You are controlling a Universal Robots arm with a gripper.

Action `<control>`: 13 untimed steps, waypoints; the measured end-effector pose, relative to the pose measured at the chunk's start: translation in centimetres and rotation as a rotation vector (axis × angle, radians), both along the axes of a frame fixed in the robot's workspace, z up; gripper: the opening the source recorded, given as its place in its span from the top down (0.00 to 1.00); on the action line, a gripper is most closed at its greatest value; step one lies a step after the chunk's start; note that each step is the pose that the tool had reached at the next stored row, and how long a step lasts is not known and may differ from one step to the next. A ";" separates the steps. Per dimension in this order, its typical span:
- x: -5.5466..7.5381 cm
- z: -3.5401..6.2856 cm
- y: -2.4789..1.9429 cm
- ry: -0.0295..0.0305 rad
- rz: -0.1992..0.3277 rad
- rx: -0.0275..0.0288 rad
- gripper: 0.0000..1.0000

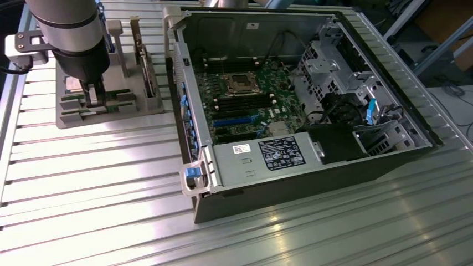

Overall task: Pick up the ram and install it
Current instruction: 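Pick up the ram and move it above insertion slot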

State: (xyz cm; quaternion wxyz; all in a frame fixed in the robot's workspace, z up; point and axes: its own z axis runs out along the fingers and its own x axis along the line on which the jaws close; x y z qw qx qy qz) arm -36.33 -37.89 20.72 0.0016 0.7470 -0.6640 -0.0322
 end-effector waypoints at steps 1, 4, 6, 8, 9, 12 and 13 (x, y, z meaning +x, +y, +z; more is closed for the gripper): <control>0.0 0.00 0.00 0.0000 0.000 0.0000 0.64; 0.0 0.00 0.00 0.0001 0.000 0.0001 0.84; 0.0 0.00 0.00 0.0000 0.000 0.0000 0.88; 0.0 0.00 0.00 0.0001 0.000 0.0000 0.88; 0.0 0.00 0.00 0.0000 0.000 0.0000 0.88; 0.0 0.00 0.00 0.0000 0.000 0.0000 0.88; 0.0 0.00 0.00 0.0000 0.000 0.0000 0.88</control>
